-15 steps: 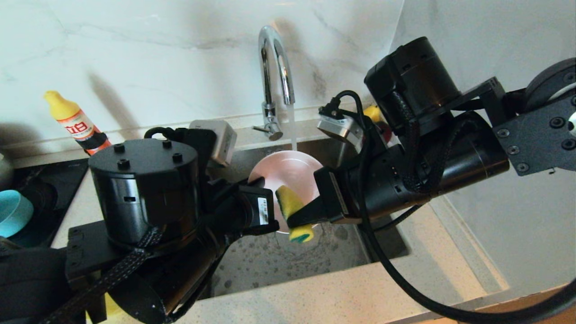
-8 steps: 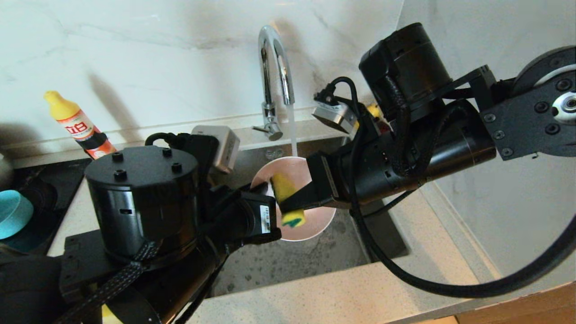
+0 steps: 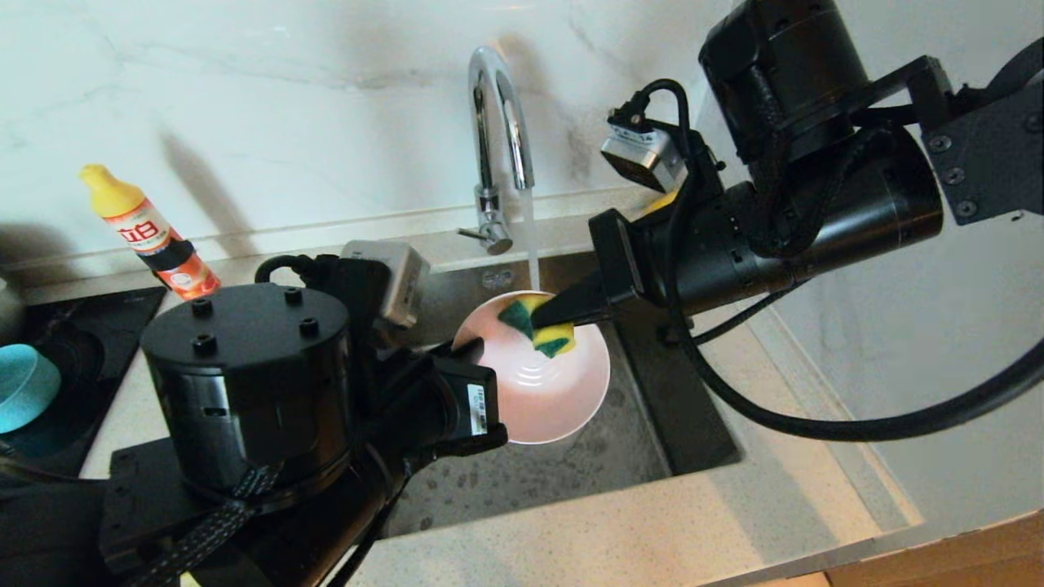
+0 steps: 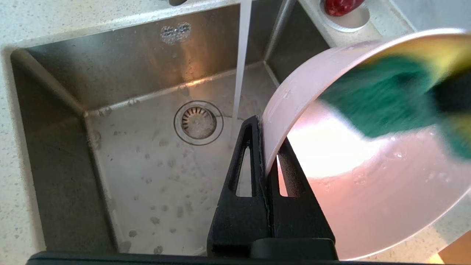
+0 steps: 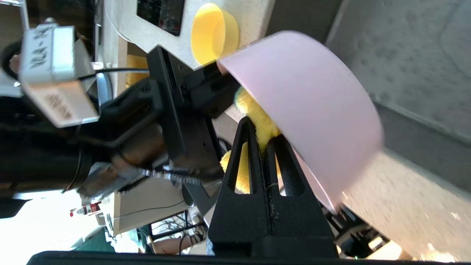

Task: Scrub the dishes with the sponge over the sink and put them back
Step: Wipe the bowl

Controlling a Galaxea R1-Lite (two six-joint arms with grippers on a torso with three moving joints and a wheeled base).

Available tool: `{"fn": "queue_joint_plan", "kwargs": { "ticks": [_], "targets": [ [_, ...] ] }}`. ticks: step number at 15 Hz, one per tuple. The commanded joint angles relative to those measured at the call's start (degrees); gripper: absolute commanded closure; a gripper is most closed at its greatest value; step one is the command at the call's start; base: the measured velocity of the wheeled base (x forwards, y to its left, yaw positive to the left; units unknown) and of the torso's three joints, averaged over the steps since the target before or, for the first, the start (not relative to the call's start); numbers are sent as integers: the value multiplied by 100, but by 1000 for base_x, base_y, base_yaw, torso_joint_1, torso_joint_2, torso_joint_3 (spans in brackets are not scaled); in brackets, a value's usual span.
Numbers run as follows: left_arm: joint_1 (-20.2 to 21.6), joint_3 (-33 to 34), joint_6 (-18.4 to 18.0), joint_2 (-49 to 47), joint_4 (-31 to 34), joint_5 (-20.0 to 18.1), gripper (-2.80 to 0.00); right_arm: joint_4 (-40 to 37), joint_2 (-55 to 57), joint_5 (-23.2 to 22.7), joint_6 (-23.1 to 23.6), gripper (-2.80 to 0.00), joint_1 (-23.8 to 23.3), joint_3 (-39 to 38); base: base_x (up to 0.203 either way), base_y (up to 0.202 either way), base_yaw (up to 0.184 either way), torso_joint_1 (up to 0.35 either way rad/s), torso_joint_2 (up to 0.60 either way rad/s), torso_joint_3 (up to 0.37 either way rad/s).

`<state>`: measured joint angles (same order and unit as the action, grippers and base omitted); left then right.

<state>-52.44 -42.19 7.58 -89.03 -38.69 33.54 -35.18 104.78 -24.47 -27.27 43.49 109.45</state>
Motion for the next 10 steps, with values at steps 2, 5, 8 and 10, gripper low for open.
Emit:
{"fn": "queue_joint_plan", "kwargs": {
  "ticks": [2, 5, 8, 10],
  "targets": [
    [6, 0, 25, -27, -24, 21, 0, -203, -257, -14, -4, 0, -41, 42, 0, 0, 0, 0, 0, 0],
    [15, -8, 33, 19, -32, 24, 0, -472, -389, -14, -4, 0, -86, -63, 0, 0, 0, 0, 0, 0],
    [41, -35, 33, 85, -33, 39, 0, -465, -487, -11, -7, 0, -104, -381, 0, 0, 0, 0, 0, 0],
    [80, -52, 25, 114, -33, 39, 0, -464, -482, -14, -7, 0, -105, -512, 0, 0, 0, 0, 0, 0]
  ]
}}
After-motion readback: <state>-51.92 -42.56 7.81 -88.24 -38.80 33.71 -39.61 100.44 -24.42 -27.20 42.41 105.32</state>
